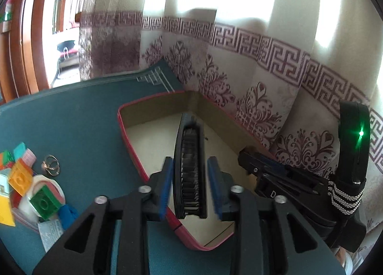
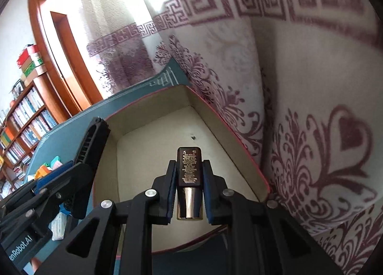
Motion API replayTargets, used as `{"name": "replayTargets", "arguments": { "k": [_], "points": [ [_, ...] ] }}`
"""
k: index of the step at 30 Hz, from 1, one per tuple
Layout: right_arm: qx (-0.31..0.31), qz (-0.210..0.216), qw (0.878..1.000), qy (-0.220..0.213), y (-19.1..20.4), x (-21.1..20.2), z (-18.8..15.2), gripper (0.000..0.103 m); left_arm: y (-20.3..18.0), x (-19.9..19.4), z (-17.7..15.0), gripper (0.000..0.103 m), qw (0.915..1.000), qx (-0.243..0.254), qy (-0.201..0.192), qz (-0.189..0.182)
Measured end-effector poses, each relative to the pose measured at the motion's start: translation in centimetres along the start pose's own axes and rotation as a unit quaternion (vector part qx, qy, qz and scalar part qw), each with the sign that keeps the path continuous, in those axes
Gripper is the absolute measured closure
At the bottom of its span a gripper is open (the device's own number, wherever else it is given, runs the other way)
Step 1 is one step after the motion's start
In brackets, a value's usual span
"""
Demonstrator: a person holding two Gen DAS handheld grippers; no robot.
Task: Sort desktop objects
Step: 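Carry comb and lipstick into the pink tin and open both tools, then withdraw both tools from the tin back toward the object pile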
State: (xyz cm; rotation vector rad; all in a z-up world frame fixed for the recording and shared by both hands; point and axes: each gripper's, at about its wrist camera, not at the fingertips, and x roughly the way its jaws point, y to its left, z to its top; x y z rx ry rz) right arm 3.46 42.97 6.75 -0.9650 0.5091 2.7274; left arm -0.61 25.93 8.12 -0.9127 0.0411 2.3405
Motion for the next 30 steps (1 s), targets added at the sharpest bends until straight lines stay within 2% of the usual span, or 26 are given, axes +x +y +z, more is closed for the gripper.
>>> {"name": "replayTargets", "arguments": {
  "k": [1,2,6,10,15,20,30],
  "points": [
    [0.002,-0.001,1.0,0.001,0.0,0.1,-0.1,0.07,0.2,0.1,-0.1,0.048,1.0,-0.005,0.003,-0.001],
    [0.006,-0.002,1.0,0.003,0.0,0.4,-0.2,0.067,0.4,0.2,-0.3,0.043,0.9999,-0.013,0.005,-0.003],
    [0.01,-0.001,1.0,-0.003,0.0,0.1,-0.3,0.062,1.2,0.0,-0.4,0.043,0.9995,-0.031,0.001,-0.002],
    [0.008,0.001,1.0,-0.006,0.0,-0.4,-0.4,0.055,1.2,-0.4,-0.4,0.043,0.9996,-0.024,-0.01,0.013],
    [0.001,0.009,1.0,-0.008,0.5,0.1,-0.6,0.052,1.3,-0.6,-0.5,0.036,0.9993,-0.019,-0.01,0.031],
    [-0.004,0.013,0.999,-0.029,1.0,-1.0,-0.8,0.025,2.0,-0.9,-0.6,0.033,0.9983,-0.029,-0.004,0.05],
    [-0.022,0.038,0.998,-0.034,2.3,-2.2,-0.8,0.021,5.1,-3.2,-1.2,0.033,0.9942,-0.057,-0.018,0.089]
  ]
}}
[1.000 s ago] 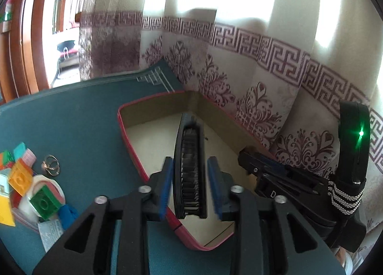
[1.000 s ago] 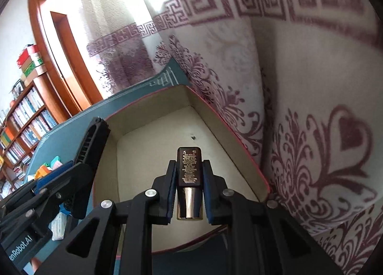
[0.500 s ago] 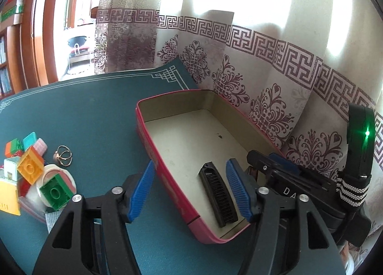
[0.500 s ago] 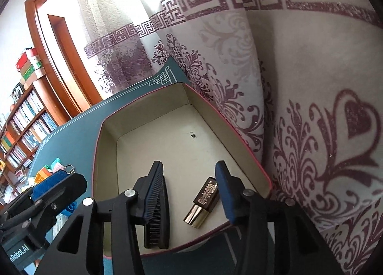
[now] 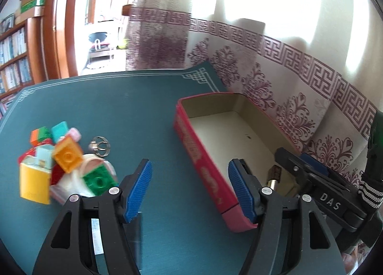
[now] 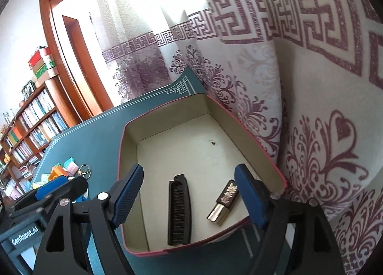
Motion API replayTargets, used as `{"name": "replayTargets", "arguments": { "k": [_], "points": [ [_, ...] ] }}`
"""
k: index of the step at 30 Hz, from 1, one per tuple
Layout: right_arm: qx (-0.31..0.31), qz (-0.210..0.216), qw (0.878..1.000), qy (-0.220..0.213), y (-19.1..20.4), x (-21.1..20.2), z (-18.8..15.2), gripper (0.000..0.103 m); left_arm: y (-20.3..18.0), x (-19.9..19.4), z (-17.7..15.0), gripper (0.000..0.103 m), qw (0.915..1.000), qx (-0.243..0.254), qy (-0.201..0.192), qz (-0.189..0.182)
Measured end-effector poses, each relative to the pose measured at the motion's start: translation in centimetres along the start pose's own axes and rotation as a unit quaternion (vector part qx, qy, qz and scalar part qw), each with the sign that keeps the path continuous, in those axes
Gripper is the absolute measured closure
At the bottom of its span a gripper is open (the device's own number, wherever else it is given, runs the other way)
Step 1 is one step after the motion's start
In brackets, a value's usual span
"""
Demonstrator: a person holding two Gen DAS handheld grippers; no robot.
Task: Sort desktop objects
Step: 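Withdraw both tools from the tin back toward the object pile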
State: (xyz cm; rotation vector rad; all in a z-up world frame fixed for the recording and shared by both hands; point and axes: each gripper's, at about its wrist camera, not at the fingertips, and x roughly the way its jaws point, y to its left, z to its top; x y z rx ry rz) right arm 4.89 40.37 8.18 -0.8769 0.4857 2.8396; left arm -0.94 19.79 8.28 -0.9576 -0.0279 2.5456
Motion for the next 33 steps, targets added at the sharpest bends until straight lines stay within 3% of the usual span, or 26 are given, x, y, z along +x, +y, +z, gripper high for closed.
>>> {"name": "replayTargets", "arguments": {
  "k": [11,25,33],
  "points": [
    [-0.023,0.034,0.999,0.0,3.7,-1.0,-0.7,0.02,6.1,-3.0,-0.7,0.033,0.9977,-0.04,-0.013,0.053],
    [-0.053,0.077,0.995,0.027,8.4,-1.8,-3.3,0.019,14.7,-4.6,-2.2,0.033,0.9863,-0.092,-0.018,0.136],
    [-0.073,0.092,0.992,0.048,11.7,-1.3,-5.6,0.019,16.6,-3.0,-3.0,0.033,0.9864,-0.093,0.011,0.135]
  ]
}}
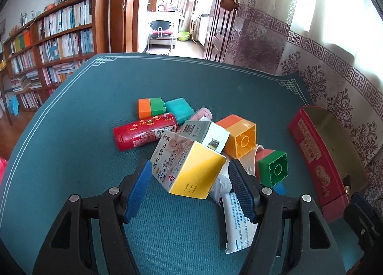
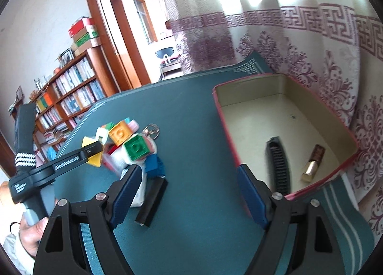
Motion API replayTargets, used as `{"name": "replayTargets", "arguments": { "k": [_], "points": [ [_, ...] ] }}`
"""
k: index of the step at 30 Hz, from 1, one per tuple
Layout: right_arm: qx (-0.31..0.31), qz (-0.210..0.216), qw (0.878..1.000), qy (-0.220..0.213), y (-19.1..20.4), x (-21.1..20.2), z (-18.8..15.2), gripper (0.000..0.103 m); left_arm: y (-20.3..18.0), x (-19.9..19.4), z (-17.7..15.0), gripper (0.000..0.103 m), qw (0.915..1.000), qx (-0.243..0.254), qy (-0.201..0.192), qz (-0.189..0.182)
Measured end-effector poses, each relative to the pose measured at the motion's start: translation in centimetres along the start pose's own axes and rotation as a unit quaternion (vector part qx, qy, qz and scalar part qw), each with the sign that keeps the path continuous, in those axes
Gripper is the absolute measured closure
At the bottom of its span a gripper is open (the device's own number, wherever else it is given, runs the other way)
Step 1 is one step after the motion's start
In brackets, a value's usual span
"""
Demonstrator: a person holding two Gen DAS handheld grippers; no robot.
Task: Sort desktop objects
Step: 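Withdraw both tools from the tin back toward the object pile, then grasp the white medicine box with yellow top using the left tool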
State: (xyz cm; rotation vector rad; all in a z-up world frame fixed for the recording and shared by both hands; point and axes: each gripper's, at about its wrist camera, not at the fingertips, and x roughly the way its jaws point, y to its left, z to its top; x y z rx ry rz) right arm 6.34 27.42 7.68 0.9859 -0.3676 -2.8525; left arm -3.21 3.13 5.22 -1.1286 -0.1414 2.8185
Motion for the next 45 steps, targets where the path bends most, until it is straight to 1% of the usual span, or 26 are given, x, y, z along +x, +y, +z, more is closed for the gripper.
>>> {"name": "replayTargets", "arguments": {
  "k": [2,6,8,12,14,23,32,35,38,41,45],
  "points": [
    [0.006,0.005,1.0,0.007,0.3,0.3,-0.5,0.019,-0.1,0.2,-0.1,0.033,1.0,0.006,0.003,-0.002],
    [0.008,0.015,0.999,0.032,1.0,1.6,-1.4,0.019,0.3,1.1,-0.1,0.033,0.9998,0.016,0.009,0.008],
    [0.003,0.014,0.999,0.04,1.7,1.9,-1.9,0.019,1.0,1.6,-0.1,0.033,0.9998,0.005,0.018,0.006],
    [-0.006,0.01,0.999,0.045,2.6,2.5,-2.3,0.019,2.8,2.2,-0.1,0.033,0.9989,-0.034,0.032,-0.01],
    [-0.006,0.009,0.999,0.048,2.7,2.8,-2.4,0.019,3.4,2.3,-0.2,0.033,0.9984,-0.043,0.035,-0.012],
    [-0.002,0.005,0.998,0.065,2.1,3.8,-2.7,0.019,4.1,2.5,-0.6,0.033,0.9981,-0.05,0.029,-0.022],
    [-0.007,-0.007,0.996,0.089,2.1,4.6,-3.1,0.019,5.3,2.5,0.1,0.033,0.9968,-0.067,0.032,-0.03],
    [-0.003,-0.008,0.996,0.093,1.9,4.7,-3.1,0.019,5.3,3.0,0.4,0.033,0.9961,-0.068,0.038,-0.042],
    [-0.002,-0.009,0.995,0.096,1.9,4.8,-3.2,0.019,5.3,3.9,0.5,0.033,0.9938,-0.075,0.056,-0.06],
    [-0.005,-0.011,0.995,0.099,2.0,4.9,-3.2,0.019,5.7,4.4,0.4,0.033,0.9914,-0.088,0.069,-0.068],
    [-0.005,-0.012,0.995,0.102,2.0,5.1,-3.2,0.019,6.4,3.9,0.6,0.033,0.9884,-0.113,0.065,-0.077]
  ]
}}
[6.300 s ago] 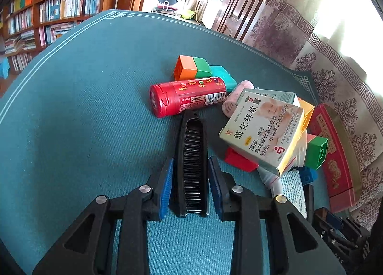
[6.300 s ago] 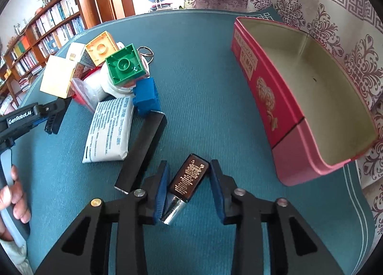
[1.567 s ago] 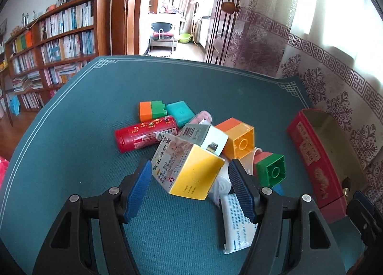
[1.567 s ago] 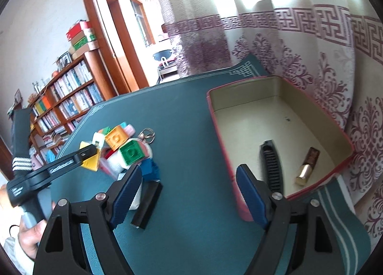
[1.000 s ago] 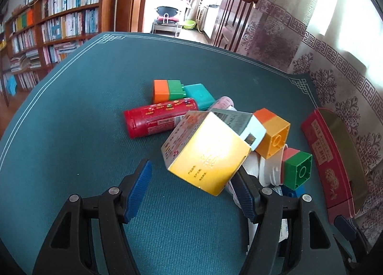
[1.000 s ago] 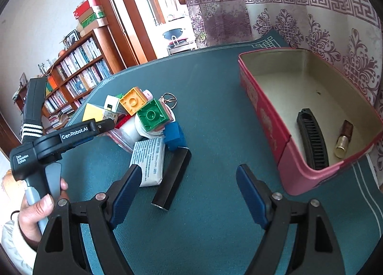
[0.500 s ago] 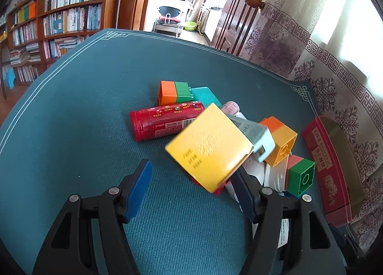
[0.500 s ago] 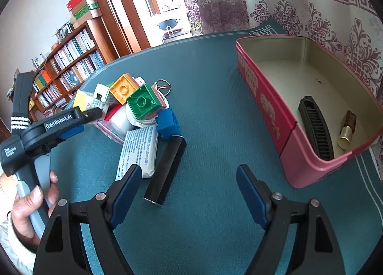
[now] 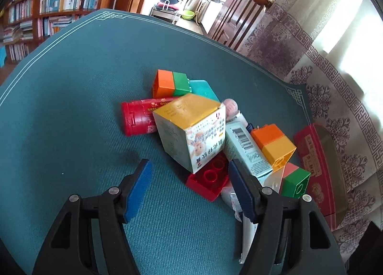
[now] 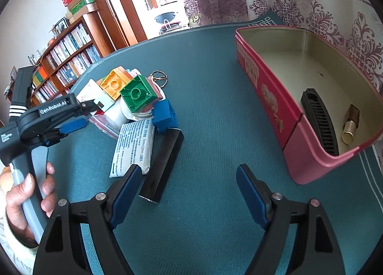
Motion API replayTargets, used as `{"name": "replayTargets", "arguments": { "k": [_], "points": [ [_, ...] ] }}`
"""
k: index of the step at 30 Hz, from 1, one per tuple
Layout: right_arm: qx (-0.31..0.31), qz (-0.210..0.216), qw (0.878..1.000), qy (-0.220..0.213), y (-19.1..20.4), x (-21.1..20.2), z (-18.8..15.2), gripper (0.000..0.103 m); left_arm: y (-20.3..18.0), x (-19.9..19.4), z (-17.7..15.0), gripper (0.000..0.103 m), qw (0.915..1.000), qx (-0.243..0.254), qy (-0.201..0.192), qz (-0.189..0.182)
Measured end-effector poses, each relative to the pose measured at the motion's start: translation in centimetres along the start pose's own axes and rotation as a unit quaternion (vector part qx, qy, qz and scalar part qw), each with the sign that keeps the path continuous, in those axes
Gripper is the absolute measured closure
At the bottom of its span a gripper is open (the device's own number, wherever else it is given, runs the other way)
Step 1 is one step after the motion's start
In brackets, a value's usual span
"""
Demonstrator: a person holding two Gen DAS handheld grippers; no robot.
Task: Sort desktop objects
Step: 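Grasp the white medicine box with yellow top using the left tool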
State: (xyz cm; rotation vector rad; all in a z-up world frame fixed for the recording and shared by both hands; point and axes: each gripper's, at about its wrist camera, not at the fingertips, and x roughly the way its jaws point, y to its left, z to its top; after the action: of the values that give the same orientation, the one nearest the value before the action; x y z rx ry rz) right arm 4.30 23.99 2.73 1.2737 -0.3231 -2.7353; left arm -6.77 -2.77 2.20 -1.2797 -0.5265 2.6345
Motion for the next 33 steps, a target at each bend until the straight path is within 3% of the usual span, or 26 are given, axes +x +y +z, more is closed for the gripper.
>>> {"name": "replayTargets", "arguments": {
  "k": [10,17,22,25,27,33],
  "points": [
    [0.014,0.018,1.0,0.0,-0.7,-0.2,0.0,0.019,-0.6,0.0,2.4,0.033,0.9975,-0.07,-0.004,-0.013],
    [0.026,0.031,0.999,0.003,-1.2,-0.3,-0.2,0.019,-1.7,1.8,3.6,0.033,0.9962,-0.075,-0.018,0.041],
    [0.02,0.032,0.999,0.009,-1.0,0.2,-0.1,0.019,-0.6,3.2,3.7,0.033,0.9958,-0.074,-0.017,0.051],
    [0.016,0.026,0.999,0.014,-0.6,0.4,-0.2,0.019,0.1,3.0,3.5,0.034,0.9964,-0.071,-0.026,0.038],
    [0.012,0.02,1.0,0.017,-0.4,0.6,-0.1,0.019,0.2,2.5,3.5,0.041,0.9967,-0.064,-0.042,0.028],
    [-0.004,-0.001,1.0,0.024,0.4,0.9,0.1,0.019,-0.3,0.0,3.3,0.041,0.9941,-0.041,-0.095,0.034]
  ]
}}
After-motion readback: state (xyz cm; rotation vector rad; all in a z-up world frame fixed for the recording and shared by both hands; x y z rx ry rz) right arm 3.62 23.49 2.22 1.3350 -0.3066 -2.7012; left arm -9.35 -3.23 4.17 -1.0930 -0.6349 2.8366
